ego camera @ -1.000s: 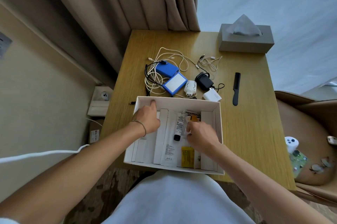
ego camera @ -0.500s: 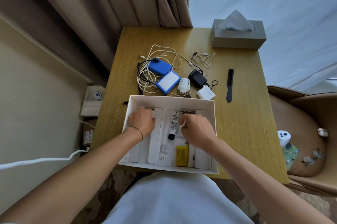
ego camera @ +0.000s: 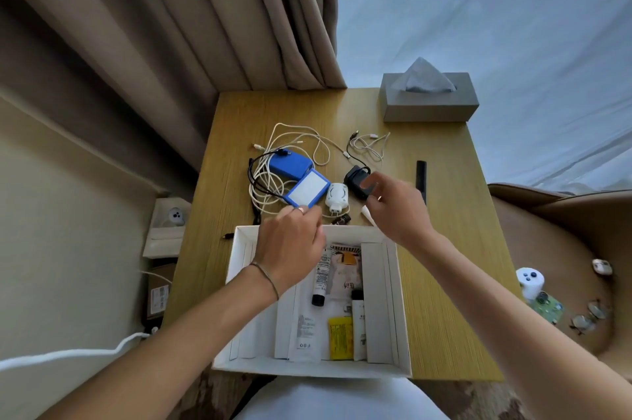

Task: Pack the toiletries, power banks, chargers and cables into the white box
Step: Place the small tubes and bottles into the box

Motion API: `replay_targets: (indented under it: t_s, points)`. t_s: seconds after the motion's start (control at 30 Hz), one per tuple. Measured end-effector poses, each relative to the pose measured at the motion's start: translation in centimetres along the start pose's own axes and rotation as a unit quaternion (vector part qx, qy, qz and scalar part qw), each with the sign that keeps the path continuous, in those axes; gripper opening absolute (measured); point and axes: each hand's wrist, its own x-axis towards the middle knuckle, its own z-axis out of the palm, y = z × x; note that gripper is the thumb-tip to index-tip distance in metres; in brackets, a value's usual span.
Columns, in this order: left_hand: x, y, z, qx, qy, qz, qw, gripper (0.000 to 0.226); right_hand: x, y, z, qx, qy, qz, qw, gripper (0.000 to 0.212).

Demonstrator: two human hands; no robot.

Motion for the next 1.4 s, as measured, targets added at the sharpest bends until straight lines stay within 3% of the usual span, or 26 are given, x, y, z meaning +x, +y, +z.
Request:
replay_targets:
  t_s: [0.17, 0.37, 0.6, 0.83, 1.0, 1.13, 1.27, 1.4]
  points:
    - [4.5, 0.0, 0.6, -0.022, -0.026, -0.018, 0.999, 0.015, 3.1, 2.8, 1.3, -0.093, -0.046, 0.036, 0.994, 0.032]
    - [7.1, -1.0, 3.3, -0.025, -0.083, -0.059, 0.995, 0.018, 5.1, 7.0, 4.2, -0.226, -0.130, 0.027, 0.965, 0.023]
    - [9.1, -2.1, 5.5, -0.028, -0.133, -0.094, 0.986, 0.017, 6.6, 9.5, 7.0, -0.273, -0.128, 0.023, 0.953, 0.059]
    - [10.8, -2.2, 7.5, -0.013, -0.182, -0.115, 0.976, 0.017, 7.2, 10.2, 7.6, -0.265, -0.124, -0.002, 0.956, 0.073]
    - [12.1, -1.8, 9.0, -0.023, -0.233, -0.123, 0.964, 0.022, 7.0, 10.1, 5.9, -0.108, -0.137, -0.003, 0.985, 0.051]
    - [12.9, -1.3, 10.2, -0.002, -0.262, -0.102, 0.960, 0.023, 6.1, 9.8, 4.1, 0.048, -0.162, 0.034, 0.985, 0.043]
    - [13.4, -0.6, 11.4, 0.032, -0.290, -0.100, 0.951, 0.025, 5.3, 9.3, 1.9, 0.301, -0.190, 0.138, 0.924, 0.037]
    - [13.9, -0.1, 12.7, 0.050, -0.296, -0.105, 0.948, 0.034, 4.6, 9.0, 0.4, 0.429, -0.188, 0.187, 0.864, 0.052]
